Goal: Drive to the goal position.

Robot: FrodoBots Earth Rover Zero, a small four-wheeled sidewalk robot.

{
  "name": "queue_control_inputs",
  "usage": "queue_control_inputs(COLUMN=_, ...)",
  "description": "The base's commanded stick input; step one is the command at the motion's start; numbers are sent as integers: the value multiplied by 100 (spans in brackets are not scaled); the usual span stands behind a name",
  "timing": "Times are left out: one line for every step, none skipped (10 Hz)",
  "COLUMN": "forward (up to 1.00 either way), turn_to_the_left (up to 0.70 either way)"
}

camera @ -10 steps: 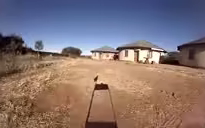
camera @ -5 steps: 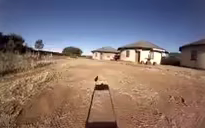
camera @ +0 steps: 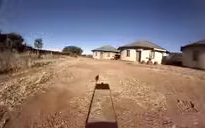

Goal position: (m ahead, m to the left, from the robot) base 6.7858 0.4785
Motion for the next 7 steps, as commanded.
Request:
queue_control_inputs(forward=50, turn_to_the_left=0)
queue_control_inputs(forward=50, turn_to_the_left=0)
queue_control_inputs(forward=50, turn_to_the_left=0)
queue_control_inputs(forward=50, turn_to_the_left=0)
queue_control_inputs(forward=50, turn_to_the_left=0)
queue_control_inputs(forward=50, turn_to_the_left=0)
queue_control_inputs(forward=50, turn_to_the_left=0)
